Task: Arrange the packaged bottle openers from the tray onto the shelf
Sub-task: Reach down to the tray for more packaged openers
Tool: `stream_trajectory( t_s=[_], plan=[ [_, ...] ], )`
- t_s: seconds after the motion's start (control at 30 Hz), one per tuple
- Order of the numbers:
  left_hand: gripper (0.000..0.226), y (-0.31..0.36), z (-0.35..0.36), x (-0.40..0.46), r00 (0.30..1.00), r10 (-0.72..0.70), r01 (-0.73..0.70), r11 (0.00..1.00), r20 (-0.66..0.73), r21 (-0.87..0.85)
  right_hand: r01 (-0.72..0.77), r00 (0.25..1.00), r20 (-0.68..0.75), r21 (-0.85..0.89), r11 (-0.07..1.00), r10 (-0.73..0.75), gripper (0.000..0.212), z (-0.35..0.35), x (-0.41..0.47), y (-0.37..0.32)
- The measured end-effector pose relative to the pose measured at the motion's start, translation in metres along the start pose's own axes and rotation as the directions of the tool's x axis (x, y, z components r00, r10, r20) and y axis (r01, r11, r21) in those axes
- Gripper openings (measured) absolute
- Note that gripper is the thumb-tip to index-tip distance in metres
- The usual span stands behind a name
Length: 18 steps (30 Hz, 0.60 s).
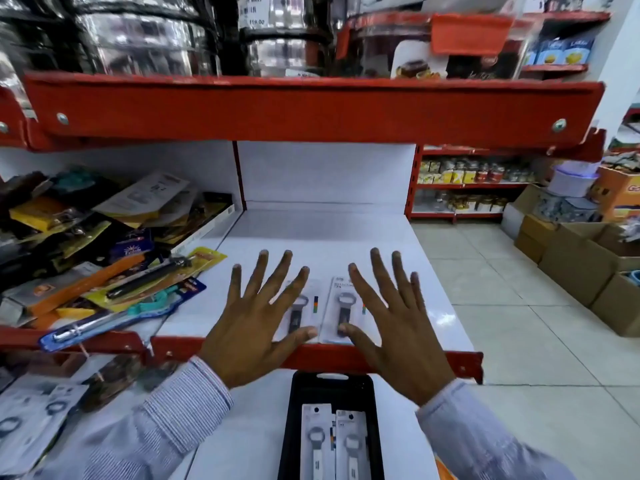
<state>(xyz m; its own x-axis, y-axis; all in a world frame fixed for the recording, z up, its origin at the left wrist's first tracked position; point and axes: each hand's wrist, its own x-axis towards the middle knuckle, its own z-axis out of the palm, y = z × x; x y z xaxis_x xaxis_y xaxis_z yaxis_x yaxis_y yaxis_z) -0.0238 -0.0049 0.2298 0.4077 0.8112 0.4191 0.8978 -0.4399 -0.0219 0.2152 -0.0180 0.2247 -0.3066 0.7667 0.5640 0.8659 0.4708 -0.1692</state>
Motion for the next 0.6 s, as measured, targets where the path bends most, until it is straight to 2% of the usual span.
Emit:
stream_trajectory(
  t_s=[0.13,0.3,0.4,0.47,0.53,0.6],
  plan=[
    [0.085,0.024,0.017,-0.047,0.996,0.029,-0.025,0.999,-0.086,0.041,0.049,0.986,-0.159,-0.058,0.997,-0.058,0.066,0.020,-0.061,-0.010],
    [0.075,0.047,0.065,-0.099,0.985,0.152,-0.156,0.987,-0.079,-0.034,0.166,0.977,-0.115,-0.112,0.980,-0.178,0.060,0.070,-0.131,0.009],
    [0.070,0.056,0.107,-0.122,0.976,0.213,-0.210,0.974,0.036,-0.086,0.181,0.983,0.035,-0.065,0.981,-0.179,0.072,0.098,-0.161,0.023],
    [0.071,0.057,0.139,-0.132,0.961,0.206,-0.185,0.975,0.184,-0.123,0.119,0.972,0.205,-0.027,0.993,-0.111,0.078,0.119,-0.171,0.030],
    [0.081,0.052,0.170,-0.132,0.919,0.159,-0.116,0.984,0.360,-0.138,0.032,0.920,0.390,-0.008,0.999,-0.027,0.075,0.140,-0.169,0.035],
    [0.096,0.045,0.198,-0.121,0.843,0.113,-0.038,0.988,0.527,-0.150,-0.039,0.822,0.569,0.000,0.999,0.032,0.082,0.161,-0.158,0.043]
  ],
)
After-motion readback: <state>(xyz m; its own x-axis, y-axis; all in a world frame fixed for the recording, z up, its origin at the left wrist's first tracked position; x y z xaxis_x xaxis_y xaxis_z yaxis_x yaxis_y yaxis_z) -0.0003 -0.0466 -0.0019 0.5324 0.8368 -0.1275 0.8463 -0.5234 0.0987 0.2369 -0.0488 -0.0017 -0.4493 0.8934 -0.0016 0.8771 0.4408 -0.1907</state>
